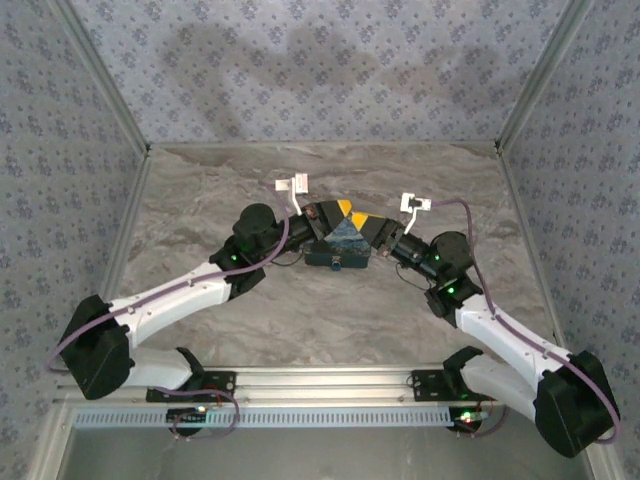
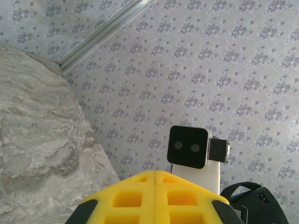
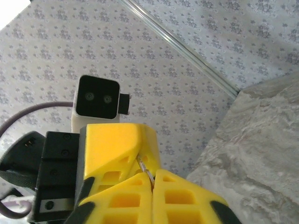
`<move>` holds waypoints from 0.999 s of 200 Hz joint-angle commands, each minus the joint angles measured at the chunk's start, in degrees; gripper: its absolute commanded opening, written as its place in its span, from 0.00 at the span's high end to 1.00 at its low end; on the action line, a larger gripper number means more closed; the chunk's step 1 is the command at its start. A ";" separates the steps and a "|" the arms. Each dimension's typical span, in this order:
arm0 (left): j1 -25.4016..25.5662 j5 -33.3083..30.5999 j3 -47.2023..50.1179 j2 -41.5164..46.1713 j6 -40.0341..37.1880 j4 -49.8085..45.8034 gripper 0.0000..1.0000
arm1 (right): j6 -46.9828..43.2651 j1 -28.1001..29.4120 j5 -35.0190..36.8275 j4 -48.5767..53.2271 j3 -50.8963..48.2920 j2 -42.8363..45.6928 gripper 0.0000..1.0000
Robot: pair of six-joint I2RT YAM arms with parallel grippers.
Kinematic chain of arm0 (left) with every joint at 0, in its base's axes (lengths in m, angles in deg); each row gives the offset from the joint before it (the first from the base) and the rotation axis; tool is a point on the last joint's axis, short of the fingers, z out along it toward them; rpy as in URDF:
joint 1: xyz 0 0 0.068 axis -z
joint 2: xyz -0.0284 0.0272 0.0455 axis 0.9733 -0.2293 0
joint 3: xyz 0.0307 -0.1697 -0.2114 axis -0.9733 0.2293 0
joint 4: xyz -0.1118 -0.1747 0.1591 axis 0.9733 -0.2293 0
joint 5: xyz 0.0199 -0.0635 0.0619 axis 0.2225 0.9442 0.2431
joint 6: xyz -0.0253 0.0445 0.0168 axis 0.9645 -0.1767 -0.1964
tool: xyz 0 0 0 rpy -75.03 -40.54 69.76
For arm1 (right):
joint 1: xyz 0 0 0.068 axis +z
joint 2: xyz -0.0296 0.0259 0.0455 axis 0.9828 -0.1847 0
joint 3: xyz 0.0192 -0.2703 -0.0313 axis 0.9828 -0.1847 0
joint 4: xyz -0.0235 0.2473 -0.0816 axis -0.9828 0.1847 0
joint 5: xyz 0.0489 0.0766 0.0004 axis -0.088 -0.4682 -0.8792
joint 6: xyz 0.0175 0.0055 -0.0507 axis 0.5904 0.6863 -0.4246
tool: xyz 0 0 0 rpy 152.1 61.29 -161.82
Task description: Unlock the padlock with the key
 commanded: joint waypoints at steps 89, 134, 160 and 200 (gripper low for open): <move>1.10 1.48 0.38 -0.29 0.68 2.08 1.00 | 1.26 -0.87 0.35 -3.37 -1.36 1.82 1.00; 1.15 -1.72 0.99 1.42 -0.52 -2.60 0.55 | 0.29 -2.51 -0.07 1.95 -2.27 5.07 1.00; 1.15 -5.65 2.49 5.47 -4.68 -13.07 0.32 | -3.52 -5.64 -0.59 12.46 -2.00 9.21 1.00; 0.82 -11.28 11.68 10.90 -6.89 -18.60 0.07 | -13.05 -11.58 1.18 30.28 2.56 8.97 1.00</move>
